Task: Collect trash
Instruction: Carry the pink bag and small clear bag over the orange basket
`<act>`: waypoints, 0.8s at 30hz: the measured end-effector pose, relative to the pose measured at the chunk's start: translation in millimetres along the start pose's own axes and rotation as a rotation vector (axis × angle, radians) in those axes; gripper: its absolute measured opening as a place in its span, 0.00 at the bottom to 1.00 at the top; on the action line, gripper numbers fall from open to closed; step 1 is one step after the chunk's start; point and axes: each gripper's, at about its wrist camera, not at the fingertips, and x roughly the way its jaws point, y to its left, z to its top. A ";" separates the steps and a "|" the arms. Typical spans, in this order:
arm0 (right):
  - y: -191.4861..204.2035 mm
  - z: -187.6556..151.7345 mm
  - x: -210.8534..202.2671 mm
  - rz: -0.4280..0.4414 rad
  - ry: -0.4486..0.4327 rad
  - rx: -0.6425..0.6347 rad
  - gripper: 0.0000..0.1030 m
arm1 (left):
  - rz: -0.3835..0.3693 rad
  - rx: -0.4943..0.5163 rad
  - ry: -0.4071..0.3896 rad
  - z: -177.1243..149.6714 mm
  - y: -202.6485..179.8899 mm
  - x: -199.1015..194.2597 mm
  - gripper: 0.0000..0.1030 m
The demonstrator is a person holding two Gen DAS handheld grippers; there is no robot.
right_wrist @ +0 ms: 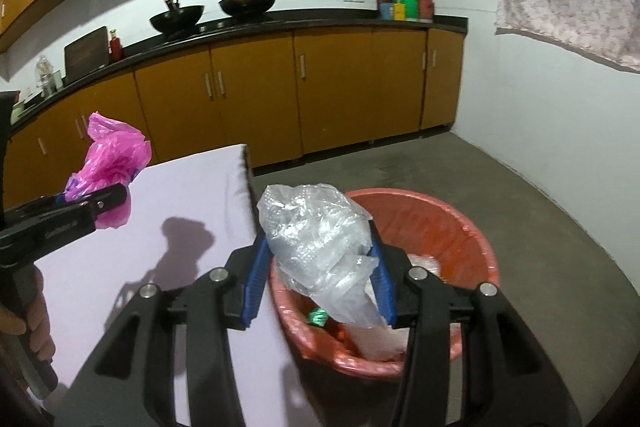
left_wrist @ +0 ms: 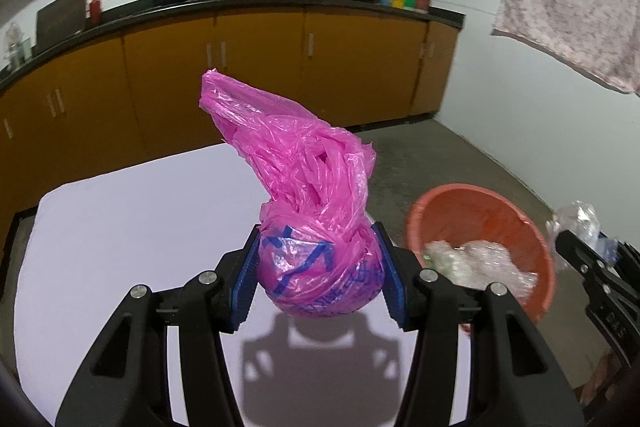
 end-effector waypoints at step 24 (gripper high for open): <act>-72.7 2.1 3.2 -0.126 0.006 0.088 0.43 | -0.161 0.153 0.058 -11.0 -83.8 26.6 0.52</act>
